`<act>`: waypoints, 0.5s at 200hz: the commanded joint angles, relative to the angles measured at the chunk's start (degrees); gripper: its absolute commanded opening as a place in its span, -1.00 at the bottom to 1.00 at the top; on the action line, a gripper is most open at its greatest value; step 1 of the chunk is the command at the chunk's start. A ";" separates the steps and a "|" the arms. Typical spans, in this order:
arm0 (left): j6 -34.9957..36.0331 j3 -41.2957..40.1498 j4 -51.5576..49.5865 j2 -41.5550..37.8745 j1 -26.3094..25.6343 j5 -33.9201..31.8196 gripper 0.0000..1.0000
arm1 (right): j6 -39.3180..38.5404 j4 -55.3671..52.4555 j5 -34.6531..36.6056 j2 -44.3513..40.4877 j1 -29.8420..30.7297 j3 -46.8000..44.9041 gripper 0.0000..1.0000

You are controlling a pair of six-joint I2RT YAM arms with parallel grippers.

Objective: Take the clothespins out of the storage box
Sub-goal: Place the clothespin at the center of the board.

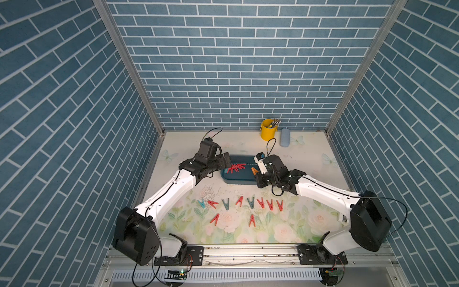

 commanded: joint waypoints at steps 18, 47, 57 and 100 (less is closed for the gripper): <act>5.40 -0.99 0.67 -1.59 0.25 2.91 0.99 | 17.69 -1.86 9.43 -5.19 9.00 -7.71 -0.95; 5.26 -3.12 1.70 -2.80 0.29 4.77 0.99 | 27.16 -0.56 13.41 -8.04 16.07 -14.17 -0.95; 4.71 -3.85 2.19 -3.18 0.25 5.42 0.99 | 29.68 -0.26 14.24 -8.20 18.46 -15.58 -0.95; 4.47 -5.06 2.53 -3.81 0.24 6.18 0.99 | 37.48 -1.28 17.17 -5.10 27.05 -17.79 -0.96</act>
